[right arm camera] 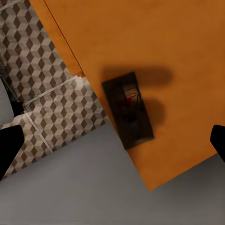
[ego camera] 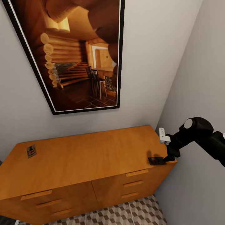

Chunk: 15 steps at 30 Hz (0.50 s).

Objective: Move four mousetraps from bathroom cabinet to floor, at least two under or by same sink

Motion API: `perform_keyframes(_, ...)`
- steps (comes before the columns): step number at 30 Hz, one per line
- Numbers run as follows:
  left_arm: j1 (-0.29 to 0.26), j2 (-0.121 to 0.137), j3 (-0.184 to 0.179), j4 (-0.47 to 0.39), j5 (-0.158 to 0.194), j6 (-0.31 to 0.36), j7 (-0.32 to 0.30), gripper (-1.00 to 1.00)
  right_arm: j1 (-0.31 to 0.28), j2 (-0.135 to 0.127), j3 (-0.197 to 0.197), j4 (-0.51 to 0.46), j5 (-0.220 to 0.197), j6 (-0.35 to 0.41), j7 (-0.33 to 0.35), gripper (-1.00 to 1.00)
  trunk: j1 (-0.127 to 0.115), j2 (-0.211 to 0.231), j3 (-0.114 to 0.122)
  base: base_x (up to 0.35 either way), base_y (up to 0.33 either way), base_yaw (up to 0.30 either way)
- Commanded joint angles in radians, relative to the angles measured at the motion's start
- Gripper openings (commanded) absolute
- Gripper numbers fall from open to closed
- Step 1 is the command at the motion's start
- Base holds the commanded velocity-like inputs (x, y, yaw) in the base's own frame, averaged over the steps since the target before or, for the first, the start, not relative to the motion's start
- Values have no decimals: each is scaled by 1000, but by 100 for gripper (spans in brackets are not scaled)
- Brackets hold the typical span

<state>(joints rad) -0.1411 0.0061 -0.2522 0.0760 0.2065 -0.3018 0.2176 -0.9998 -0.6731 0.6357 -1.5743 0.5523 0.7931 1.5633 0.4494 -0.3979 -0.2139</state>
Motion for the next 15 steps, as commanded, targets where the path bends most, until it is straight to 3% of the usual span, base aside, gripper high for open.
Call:
perform_keyframes(1,-2,-1,-9,4,8,-7,0,100,-2,0,5,-1,8,11,8,100,1,-2,-2,0,0,0)
perform_keyframes(8,-2,-1,-9,4,8,-7,0,100,-2,9,27,-1,7,11,8,100,1,-2,-2,0,0,0)
perform_keyframes(15,-2,-2,-9,4,8,-6,-1,100,-2,41,33,7,5,12,8,100,1,-2,-3,0,0,-2)
